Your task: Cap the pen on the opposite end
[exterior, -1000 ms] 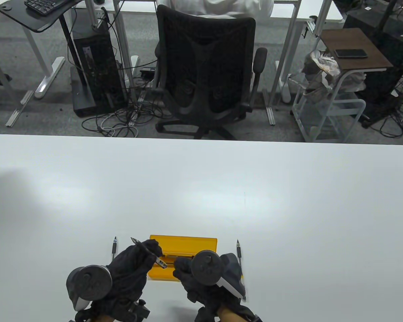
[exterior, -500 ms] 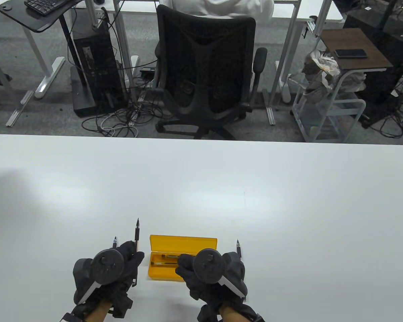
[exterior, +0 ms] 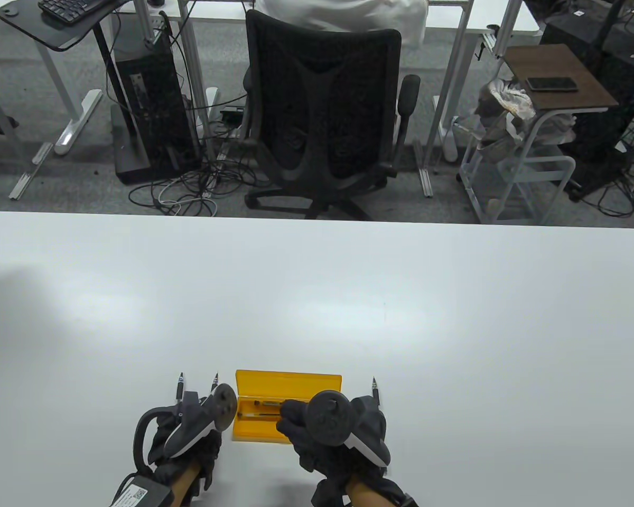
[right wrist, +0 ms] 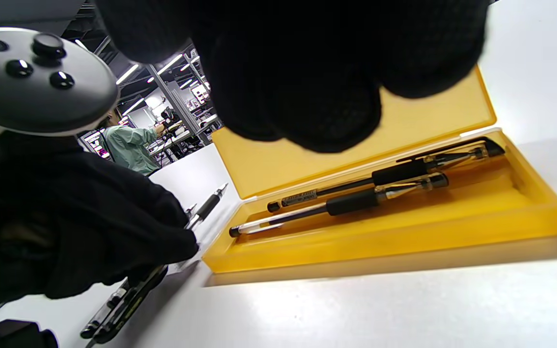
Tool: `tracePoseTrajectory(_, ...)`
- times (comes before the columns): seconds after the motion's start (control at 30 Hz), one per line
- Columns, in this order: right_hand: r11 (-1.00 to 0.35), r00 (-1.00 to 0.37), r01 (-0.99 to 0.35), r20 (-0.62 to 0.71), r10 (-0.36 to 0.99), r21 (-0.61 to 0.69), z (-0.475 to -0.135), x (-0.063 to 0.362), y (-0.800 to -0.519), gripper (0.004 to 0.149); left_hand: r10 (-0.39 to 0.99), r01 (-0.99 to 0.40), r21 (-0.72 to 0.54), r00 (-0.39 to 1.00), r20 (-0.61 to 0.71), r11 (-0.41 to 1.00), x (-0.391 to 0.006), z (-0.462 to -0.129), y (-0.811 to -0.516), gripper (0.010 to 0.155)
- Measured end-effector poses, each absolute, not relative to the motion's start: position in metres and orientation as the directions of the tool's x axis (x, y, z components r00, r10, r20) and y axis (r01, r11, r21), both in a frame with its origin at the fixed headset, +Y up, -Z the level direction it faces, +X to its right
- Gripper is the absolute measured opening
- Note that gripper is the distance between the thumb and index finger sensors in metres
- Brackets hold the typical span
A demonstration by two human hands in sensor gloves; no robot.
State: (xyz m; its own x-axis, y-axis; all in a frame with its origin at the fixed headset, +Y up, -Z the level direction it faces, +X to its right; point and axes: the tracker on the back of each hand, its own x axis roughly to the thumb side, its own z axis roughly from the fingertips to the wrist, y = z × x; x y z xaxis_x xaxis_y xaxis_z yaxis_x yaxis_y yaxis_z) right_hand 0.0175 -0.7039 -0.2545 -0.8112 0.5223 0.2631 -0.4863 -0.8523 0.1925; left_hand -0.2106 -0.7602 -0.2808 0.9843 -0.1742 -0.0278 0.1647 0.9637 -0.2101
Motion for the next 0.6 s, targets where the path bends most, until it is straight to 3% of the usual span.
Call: tracePoseTrajectory(0.6, -0.857, -0.819, -0.476, 0.254, 0.514, 0.199, -0.2542, 0.0178, -0.7029, 0.053, -0.157, 0.148, -0.209, 0.987, -0.027, 0.967, -0.2121, -0.2802, -0.7621, 0.059)
